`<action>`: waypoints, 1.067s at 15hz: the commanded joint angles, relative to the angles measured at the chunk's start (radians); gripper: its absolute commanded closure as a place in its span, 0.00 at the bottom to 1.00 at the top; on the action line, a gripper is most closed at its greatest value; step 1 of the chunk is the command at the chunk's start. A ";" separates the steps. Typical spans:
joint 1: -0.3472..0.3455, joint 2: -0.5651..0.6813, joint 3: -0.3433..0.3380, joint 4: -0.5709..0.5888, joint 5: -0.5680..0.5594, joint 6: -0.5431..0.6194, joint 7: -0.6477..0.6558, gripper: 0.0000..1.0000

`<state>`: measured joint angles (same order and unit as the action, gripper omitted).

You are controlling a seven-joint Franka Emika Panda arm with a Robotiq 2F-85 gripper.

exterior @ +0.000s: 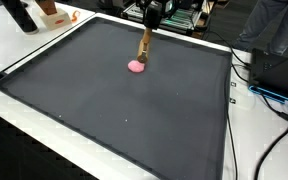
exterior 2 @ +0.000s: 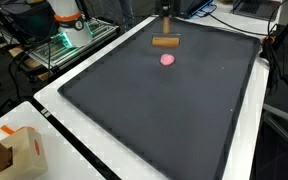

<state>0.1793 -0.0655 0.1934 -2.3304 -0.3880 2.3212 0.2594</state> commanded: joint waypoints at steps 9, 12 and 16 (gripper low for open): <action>-0.075 -0.001 -0.082 0.167 0.243 -0.167 -0.093 0.76; -0.091 0.006 -0.100 0.222 0.283 -0.222 -0.088 0.76; -0.104 0.012 -0.112 0.283 0.311 -0.280 -0.087 0.76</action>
<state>0.0835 -0.0590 0.0893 -2.0986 -0.1164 2.1011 0.1900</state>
